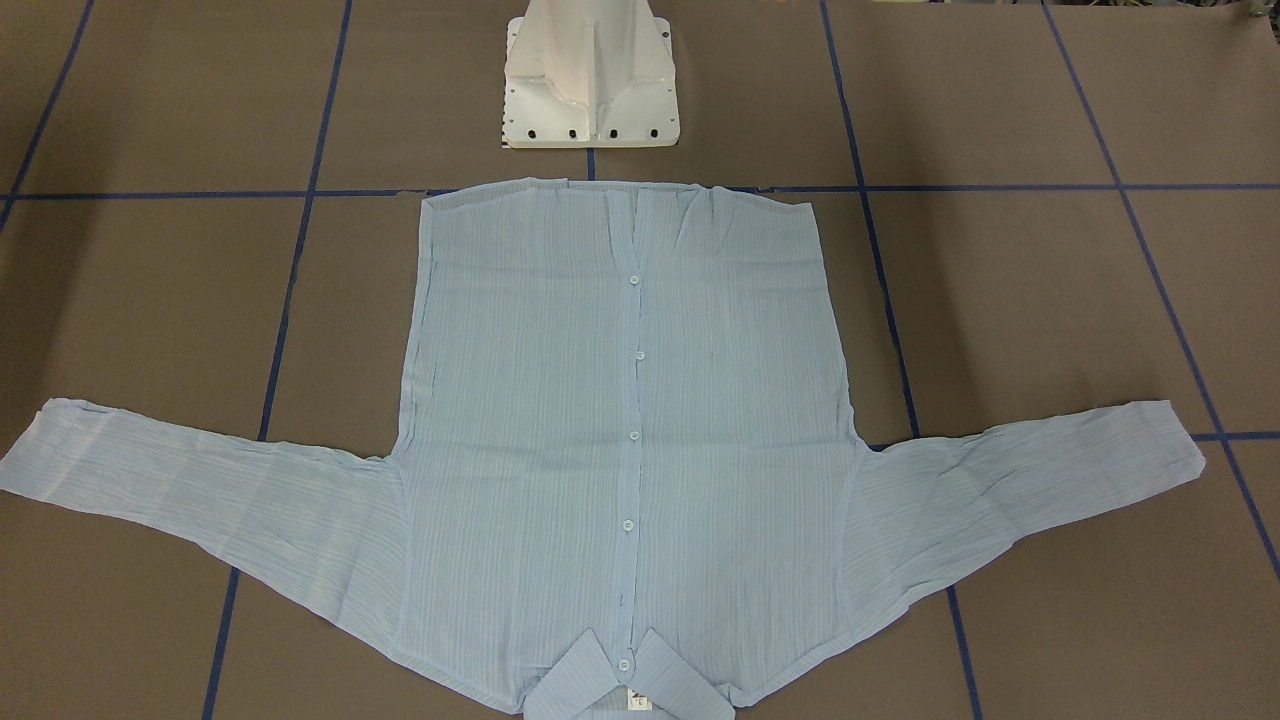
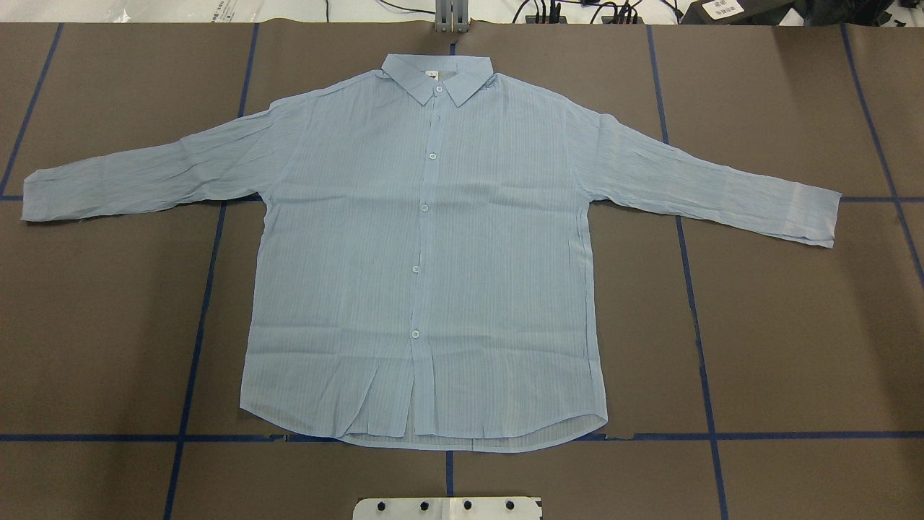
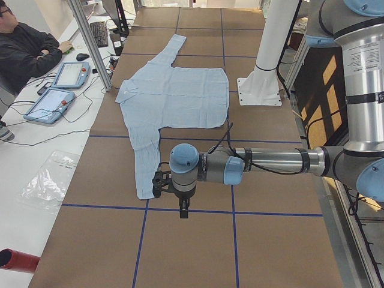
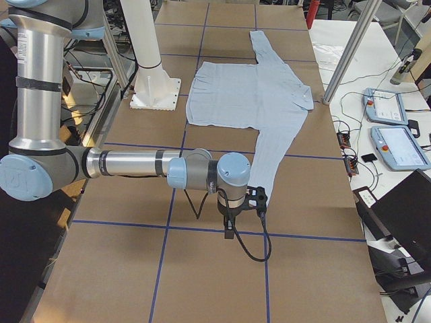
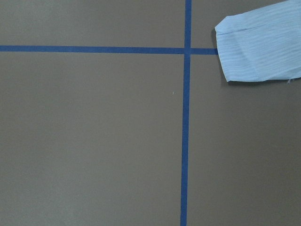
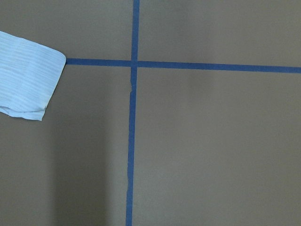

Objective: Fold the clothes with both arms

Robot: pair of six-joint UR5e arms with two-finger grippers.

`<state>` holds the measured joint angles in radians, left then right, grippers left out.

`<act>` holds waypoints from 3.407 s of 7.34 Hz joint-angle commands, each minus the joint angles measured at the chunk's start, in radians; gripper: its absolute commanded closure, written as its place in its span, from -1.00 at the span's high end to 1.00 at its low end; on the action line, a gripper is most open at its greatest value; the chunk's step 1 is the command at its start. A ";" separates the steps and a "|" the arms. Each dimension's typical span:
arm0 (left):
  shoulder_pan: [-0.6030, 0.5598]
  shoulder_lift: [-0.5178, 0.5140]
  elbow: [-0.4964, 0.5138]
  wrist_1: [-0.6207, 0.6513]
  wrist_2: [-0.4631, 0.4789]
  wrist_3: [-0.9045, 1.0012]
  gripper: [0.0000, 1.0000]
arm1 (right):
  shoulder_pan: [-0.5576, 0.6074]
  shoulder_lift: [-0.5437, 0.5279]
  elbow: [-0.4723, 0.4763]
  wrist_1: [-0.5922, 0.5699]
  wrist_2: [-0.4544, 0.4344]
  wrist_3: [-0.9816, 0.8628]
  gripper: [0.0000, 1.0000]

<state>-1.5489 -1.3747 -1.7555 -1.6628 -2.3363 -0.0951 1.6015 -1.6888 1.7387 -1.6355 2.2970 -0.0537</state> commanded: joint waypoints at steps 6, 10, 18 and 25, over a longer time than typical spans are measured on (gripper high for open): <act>-0.002 -0.012 -0.007 0.000 -0.002 -0.003 0.99 | 0.000 0.006 -0.025 0.002 0.002 0.002 1.00; -0.014 -0.110 -0.022 -0.008 -0.008 -0.008 0.99 | -0.084 0.084 -0.036 0.090 0.012 0.003 1.00; -0.007 -0.145 0.088 -0.192 -0.041 -0.031 0.99 | -0.386 0.150 -0.286 0.680 -0.002 0.407 1.00; -0.007 -0.141 0.080 -0.219 -0.048 -0.037 0.99 | -0.479 0.233 -0.416 0.683 -0.053 0.459 0.80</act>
<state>-1.5555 -1.5155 -1.6740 -1.8820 -2.3831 -0.1318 1.1312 -1.4621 1.3292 -0.9527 2.2504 0.4049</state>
